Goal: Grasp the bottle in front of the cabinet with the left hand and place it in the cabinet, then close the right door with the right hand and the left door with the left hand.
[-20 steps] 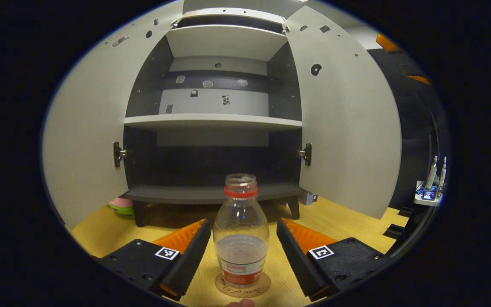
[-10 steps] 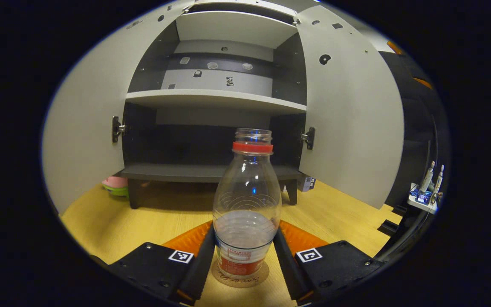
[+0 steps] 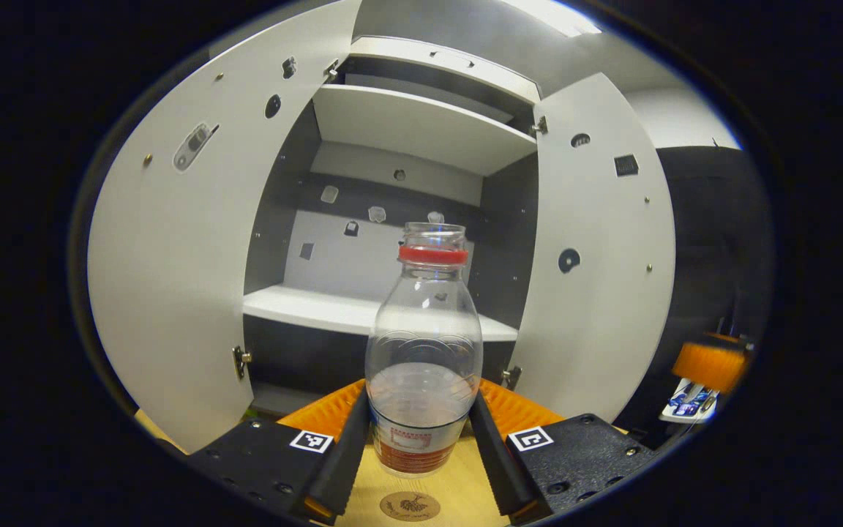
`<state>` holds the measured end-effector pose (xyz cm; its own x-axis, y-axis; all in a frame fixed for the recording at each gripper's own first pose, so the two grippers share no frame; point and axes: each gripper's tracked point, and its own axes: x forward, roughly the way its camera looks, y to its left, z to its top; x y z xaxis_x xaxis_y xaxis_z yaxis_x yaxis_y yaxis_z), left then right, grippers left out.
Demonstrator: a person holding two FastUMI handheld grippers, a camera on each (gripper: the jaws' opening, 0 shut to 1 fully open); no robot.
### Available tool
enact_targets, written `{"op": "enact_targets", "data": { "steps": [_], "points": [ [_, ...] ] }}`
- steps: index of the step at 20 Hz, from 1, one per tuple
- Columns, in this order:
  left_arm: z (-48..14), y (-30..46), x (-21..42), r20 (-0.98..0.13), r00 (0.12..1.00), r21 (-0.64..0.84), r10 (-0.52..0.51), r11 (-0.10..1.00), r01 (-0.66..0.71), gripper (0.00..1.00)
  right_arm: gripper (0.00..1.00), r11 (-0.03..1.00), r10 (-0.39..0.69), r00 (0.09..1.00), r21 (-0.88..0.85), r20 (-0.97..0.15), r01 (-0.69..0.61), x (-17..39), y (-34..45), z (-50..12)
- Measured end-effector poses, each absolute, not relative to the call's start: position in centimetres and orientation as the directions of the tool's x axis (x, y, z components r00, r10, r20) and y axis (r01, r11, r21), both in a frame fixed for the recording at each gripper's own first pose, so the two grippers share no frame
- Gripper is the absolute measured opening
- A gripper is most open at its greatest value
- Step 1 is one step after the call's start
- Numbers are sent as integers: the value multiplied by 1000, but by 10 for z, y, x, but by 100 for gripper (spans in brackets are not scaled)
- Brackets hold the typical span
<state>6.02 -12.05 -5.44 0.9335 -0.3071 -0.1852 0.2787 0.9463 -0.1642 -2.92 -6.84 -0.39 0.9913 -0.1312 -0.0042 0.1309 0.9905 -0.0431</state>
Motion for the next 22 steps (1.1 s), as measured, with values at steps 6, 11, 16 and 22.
{"op": "enact_targets", "data": {
  "steps": [6,11,16,22],
  "points": [
    [41,-103,138,-116,956,-107,-269,960,257,73,97,985,-165,986,-54,-2,164,-37,-81,-4],
    [64,-120,225,-136,948,-125,-288,954,272,73,97,976,-215,977,-43,0,215,-48,-99,-3],
    [16,-138,296,-249,928,-115,-279,959,258,74,97,957,-286,958,-46,-17,285,-58,-123,-8],
    [-24,-150,345,-294,922,-83,-253,968,239,74,97,936,-351,936,-38,-26,350,-69,-143,-10]
  ]
}}
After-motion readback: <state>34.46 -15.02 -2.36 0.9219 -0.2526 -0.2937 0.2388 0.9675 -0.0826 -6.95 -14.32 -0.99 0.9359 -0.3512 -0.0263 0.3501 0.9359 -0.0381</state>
